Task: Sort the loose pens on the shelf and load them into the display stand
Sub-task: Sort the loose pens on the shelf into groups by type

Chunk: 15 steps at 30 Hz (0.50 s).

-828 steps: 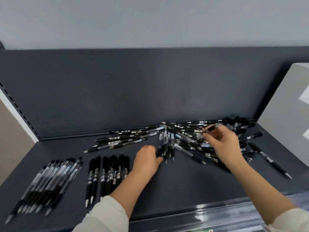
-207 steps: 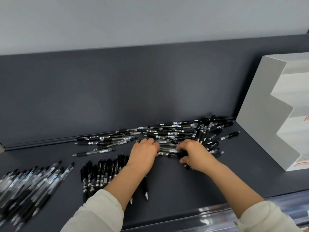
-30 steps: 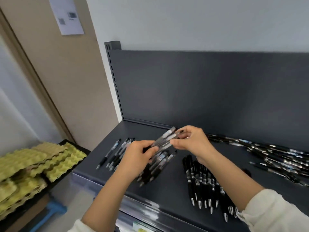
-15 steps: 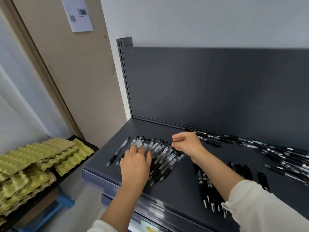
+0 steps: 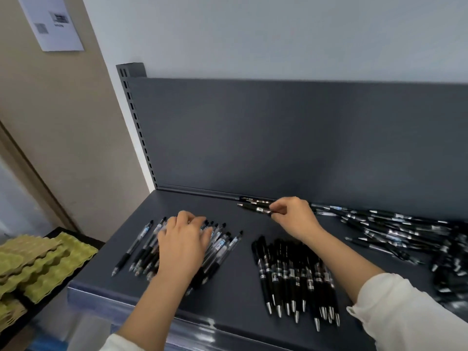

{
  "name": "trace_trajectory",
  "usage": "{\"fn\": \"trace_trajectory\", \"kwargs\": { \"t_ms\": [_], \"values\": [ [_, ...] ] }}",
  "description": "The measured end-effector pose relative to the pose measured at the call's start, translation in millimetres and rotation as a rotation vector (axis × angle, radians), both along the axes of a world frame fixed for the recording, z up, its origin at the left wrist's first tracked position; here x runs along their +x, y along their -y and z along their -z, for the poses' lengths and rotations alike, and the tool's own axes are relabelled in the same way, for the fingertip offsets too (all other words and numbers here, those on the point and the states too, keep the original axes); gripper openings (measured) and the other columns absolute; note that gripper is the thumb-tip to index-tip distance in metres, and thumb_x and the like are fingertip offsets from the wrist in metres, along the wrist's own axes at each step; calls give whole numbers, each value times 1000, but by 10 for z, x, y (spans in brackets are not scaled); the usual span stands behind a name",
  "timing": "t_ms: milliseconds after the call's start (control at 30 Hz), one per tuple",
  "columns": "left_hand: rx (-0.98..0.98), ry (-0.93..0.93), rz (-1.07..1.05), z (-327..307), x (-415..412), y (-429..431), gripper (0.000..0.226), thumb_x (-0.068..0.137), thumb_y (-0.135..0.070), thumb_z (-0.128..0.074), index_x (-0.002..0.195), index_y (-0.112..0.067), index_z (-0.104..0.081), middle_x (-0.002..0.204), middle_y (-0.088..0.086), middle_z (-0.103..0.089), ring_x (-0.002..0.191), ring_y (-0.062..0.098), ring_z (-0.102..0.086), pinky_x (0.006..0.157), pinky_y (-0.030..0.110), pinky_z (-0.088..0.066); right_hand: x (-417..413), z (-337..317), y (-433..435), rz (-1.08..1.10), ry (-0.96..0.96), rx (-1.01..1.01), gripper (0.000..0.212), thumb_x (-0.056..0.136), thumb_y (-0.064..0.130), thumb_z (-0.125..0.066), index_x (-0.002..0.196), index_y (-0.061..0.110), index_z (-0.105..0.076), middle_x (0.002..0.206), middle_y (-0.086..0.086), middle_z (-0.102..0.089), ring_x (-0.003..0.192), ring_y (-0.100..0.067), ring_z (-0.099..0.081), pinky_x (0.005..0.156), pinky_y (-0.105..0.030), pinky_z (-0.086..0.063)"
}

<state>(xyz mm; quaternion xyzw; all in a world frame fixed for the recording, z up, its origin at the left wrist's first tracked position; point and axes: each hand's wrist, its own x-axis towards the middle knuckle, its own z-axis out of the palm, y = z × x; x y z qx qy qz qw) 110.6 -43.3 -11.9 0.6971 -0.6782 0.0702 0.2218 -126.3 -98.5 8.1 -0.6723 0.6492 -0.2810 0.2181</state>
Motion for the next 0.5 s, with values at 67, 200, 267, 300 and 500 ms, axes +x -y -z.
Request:
{"fn": "trace_trajectory", "kwargs": {
  "t_ms": [67,200,267,300,500],
  "values": [
    [7,1,56,-29,-121,64,28,82,-33,-69,106,-18,-71,102,4,-60,94,31,-57,76,44,-45,-171,52,-5,19,-144,-3,26,85,14,-66,111,14,-69,114,-3,-67,106,-19,-61,93,-29,-47],
    [73,14,172,-61,-350,166,31,90,-38,-58,117,-25,-65,114,-2,-57,108,24,-50,83,40,-41,-351,125,9,7,-310,13,32,87,22,-65,118,13,-64,122,-7,-61,114,-24,-55,96,-33,-45],
    [117,31,208,-77,-436,234,35,93,-41,-50,124,-28,-59,122,-7,-53,115,20,-46,89,37,-38,-366,147,47,10,-343,0,34,87,25,-65,119,13,-62,121,-7,-61,115,-24,-54,95,-33,-45],
    [134,40,222,-88,-469,265,36,94,-41,-48,126,-28,-57,124,-7,-52,116,19,-45,90,36,-38,-358,157,72,11,-351,-14,35,87,26,-65,120,13,-62,120,-7,-61,114,-24,-53,94,-33,-45],
    [211,102,311,-149,-635,528,37,97,-34,-46,133,-27,-50,132,-7,-50,123,18,-42,97,36,-36,-284,212,228,-15,-428,-42,31,87,29,-64,116,16,-63,115,-6,-60,111,-25,-51,90,-35,-46]
  ]
}}
